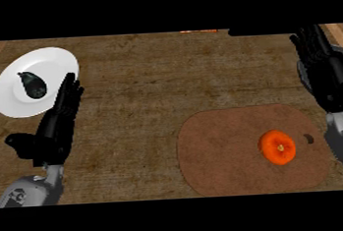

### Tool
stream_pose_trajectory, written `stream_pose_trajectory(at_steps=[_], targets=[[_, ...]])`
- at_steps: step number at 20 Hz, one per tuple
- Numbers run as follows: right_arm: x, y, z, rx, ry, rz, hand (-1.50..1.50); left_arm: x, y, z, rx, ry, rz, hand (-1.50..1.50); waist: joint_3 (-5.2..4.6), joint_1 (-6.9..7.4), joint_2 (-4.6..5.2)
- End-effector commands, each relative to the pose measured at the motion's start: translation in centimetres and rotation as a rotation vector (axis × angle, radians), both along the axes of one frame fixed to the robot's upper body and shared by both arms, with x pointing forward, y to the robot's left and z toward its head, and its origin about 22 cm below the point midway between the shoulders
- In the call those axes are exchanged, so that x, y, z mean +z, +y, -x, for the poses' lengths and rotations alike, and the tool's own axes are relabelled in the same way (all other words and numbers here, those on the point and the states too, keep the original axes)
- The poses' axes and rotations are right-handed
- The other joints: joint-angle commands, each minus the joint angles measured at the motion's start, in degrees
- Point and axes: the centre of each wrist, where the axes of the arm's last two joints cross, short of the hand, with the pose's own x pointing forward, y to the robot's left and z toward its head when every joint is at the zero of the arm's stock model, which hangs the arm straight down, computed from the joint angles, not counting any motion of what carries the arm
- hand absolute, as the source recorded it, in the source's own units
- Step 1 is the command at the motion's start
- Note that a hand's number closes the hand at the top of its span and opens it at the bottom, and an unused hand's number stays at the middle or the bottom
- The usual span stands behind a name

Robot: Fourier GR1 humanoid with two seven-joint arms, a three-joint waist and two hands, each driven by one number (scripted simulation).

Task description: Pick the squash from the cutting board and place it in the pan

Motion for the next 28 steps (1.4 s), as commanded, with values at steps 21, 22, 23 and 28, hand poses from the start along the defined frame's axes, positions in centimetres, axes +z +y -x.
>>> stream_pose_trajectory(at_steps=[21,22,23,28], targets=[[-1.0,-13.4,17.2,0.004,-0.158,0.470,-1.50,-3.9,-2.5,2.8,-0.167,-0.024,0.062,0.00,1.50,-0.17,-0.44],[-0.2,-12.5,16.6,0.009,-0.133,0.498,-1.50,-4.3,-3.7,2.9,-0.157,-0.007,0.077,0.00,1.49,0.00,-0.39],[0.1,-12.2,16.5,0.022,-0.108,0.559,-1.50,-3.6,-3.4,2.7,-0.153,-0.004,0.079,0.00,1.48,0.11,-0.38],[1.5,-9.6,15.1,0.065,0.003,0.723,-1.50,-5.0,-2.8,2.5,-0.170,-0.010,0.075,0.00,1.44,0.91,-0.12]])
